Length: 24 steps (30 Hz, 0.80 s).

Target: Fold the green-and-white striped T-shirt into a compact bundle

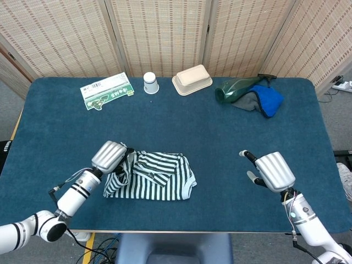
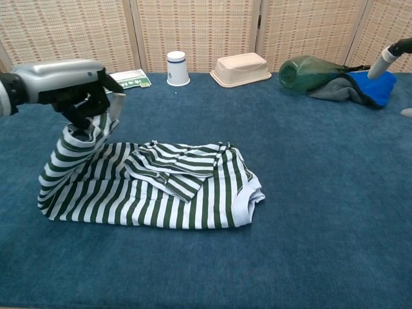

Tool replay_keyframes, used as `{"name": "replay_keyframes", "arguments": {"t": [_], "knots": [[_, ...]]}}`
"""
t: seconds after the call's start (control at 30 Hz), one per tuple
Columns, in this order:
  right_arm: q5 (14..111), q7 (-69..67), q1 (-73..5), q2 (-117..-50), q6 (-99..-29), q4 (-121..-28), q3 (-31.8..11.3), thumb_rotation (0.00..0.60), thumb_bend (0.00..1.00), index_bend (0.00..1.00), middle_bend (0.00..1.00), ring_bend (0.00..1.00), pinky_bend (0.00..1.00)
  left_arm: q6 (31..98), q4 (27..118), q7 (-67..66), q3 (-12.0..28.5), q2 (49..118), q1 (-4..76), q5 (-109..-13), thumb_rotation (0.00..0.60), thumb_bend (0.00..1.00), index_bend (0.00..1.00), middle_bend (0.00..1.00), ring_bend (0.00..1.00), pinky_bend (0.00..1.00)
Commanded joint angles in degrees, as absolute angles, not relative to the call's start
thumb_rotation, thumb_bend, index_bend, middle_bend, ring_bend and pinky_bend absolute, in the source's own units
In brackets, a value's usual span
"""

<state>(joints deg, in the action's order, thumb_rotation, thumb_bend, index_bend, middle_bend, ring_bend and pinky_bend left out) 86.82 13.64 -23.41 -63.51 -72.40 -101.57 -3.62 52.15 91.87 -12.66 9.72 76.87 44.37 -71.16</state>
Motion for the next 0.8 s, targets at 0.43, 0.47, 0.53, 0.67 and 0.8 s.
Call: {"name": "replay_keyframes", "arguments": {"t": [0.43,0.47,0.53,0.67,0.8], "knots": [[86.8,12.6,-21.8,-62.0,-73.7,-102.1,-3.9,0.6,0.31,0.27,0.93,1.0,1.0,51.8,94.8,-30.9,13.4,88.6,55.0,-57.0,0.6,0.68,0.63,0.86,0.78,0.94],[86.7,12.5,-21.6,-61.9,-73.7,-102.1,-3.9,0.6,0.31,0.27,0.93,1.0,1.0,51.9,94.4,-31.6,13.3,89.5,55.6,-56.4,0.6,0.68,0.63,0.86,0.78,0.94],[86.7,12.5,-21.5,-61.8,-73.7,-102.2,-4.0,0.6,0.31,0.27,0.93,1.0,1.0,52.1,93.7,-32.7,13.2,90.7,56.3,-55.7,0.6,0.68,0.63,0.86,0.78,0.94],[86.5,12.3,-21.4,-61.6,-73.6,-102.0,-4.1,0.6,0.31,0.27,0.93,1.0,1.0,53.4,91.5,-35.3,13.3,93.7,58.0,-54.2,0.6,0.68,0.62,0.86,0.78,0.94],[86.6,11.9,-21.2,-61.5,-73.6,-101.9,-4.2,0.6,0.31,0.27,0.93,1.0,1.0,54.4,88.7,-37.5,14.1,96.4,59.7,-52.1,0.6,0.68,0.62,0.86,0.78,0.94]]}}
